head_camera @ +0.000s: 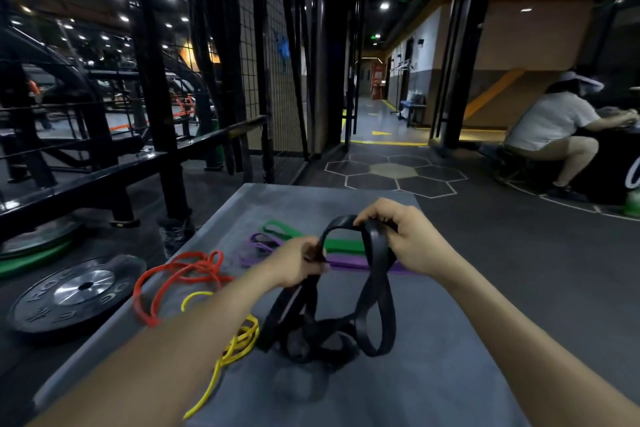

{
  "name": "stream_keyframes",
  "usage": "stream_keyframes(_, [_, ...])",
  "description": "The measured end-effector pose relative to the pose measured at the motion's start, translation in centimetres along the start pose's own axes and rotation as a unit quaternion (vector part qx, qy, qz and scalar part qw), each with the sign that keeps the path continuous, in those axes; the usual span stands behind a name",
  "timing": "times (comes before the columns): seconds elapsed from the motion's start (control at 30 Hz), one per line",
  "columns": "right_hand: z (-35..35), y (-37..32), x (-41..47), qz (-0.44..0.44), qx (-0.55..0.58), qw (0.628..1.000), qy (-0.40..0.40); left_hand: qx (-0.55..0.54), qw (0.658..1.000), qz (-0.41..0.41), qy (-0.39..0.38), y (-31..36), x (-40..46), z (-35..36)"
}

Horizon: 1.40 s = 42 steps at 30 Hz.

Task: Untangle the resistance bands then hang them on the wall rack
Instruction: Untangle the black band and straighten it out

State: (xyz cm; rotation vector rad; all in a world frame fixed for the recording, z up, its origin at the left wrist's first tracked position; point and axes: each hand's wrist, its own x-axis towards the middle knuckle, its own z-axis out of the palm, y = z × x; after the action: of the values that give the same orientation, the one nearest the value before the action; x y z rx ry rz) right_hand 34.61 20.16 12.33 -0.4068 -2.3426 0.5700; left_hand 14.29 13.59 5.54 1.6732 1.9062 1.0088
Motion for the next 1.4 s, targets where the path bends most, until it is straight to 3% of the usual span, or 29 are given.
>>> stream_keyframes(0.13, [0.1, 0.7, -0.4, 0.018, -0.023, 0.999, -0.022, -0.036, 0.992, -0.039, 0.118, 1.3, -0.5, -4.0])
stream_keyframes(0.27, [0.9, -0.1, 0.0, -0.002, -0.044, 0.998, -0.049, -0.084, 0.981, -0.028, 0.17, 3.7, -1.4, -7.8])
stream_keyframes(0.43, [0.4, -3.1, 1.1, -0.057, -0.094, 0.994, 0.01, -0.117, 0.968, 0.027, 0.218, 8.3, -2.2, -12.0])
stream_keyframes(0.5, [-0.3, -4.3, 1.5, -0.07, -0.113, 0.99, -0.036, -0.119, 0.966, 0.03, 0.23, 9.9, -2.6, -13.4])
stream_keyframes(0.57, [-1.2, -5.3, 1.9, -0.068, -0.127, 0.98, -0.137, -0.098, 0.97, 0.031, 0.22, 11.2, -3.2, -14.4])
stream_keyframes(0.63, [-1.7, -6.5, 2.5, -0.061, -0.102, 0.978, -0.172, -0.08, 0.976, 0.031, 0.202, 12.2, -3.7, -14.8])
stream_keyframes(0.77, [-0.9, -9.7, 4.9, -0.016, 0.02, 0.999, -0.027, -0.069, 0.978, 0.024, 0.197, 14.3, -4.2, -14.7])
stream_keyframes(0.87, [0.9, -11.2, 6.6, -0.017, 0.005, 1.0, -0.004, -0.066, 0.976, 0.027, 0.208, 15.8, -4.3, -14.9])
stream_keyframes(1.0, [1.3, -11.2, 8.0, -0.002, 0.075, 0.995, 0.062, -0.096, 0.977, 0.045, 0.183, 16.8, -5.2, -16.7])
stream_keyframes(1.13, [-0.3, -10.9, 8.6, -0.001, 0.132, 0.989, 0.069, -0.047, 0.993, 0.046, 0.094, 16.2, -6.5, -17.6])
stream_keyframes(1.3, [0.1, -10.6, 8.5, -0.021, 0.1, 0.992, 0.076, -0.164, 0.976, 0.086, 0.115, 16.4, -6.7, -17.3])
stream_keyframes(1.4, [0.8, -10.8, 7.9, -0.031, 0.119, 0.992, 0.035, -0.209, 0.964, 0.094, 0.131, 17.1, -6.5, -16.9])
